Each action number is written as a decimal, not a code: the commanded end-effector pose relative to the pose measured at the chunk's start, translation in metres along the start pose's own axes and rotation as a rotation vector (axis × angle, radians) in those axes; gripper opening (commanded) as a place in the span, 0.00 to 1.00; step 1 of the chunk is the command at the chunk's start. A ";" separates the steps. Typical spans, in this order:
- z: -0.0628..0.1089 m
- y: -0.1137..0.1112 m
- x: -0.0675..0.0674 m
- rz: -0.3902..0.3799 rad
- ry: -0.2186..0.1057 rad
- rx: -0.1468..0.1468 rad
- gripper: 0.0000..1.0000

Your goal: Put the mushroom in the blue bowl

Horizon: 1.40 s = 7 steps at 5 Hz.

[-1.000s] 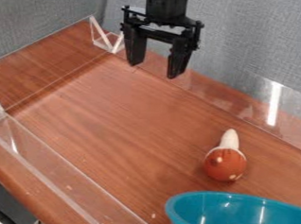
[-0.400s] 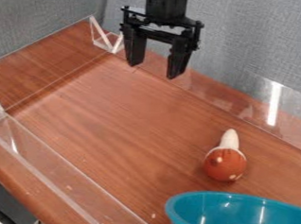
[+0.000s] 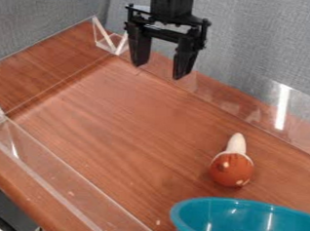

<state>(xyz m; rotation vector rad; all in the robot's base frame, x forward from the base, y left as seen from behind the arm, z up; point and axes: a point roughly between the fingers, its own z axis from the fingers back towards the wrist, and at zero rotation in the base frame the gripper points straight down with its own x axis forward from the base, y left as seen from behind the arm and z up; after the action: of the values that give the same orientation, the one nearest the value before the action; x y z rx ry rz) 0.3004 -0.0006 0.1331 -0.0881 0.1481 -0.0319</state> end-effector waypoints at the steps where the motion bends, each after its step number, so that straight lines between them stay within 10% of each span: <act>1: 0.019 0.003 0.001 0.007 -0.065 0.002 1.00; 7: 0.015 0.005 0.008 -0.007 -0.045 0.004 1.00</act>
<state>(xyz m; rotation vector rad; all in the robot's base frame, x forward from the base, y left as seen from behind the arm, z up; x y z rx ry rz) 0.3036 0.0035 0.1303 -0.0901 0.1621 -0.0385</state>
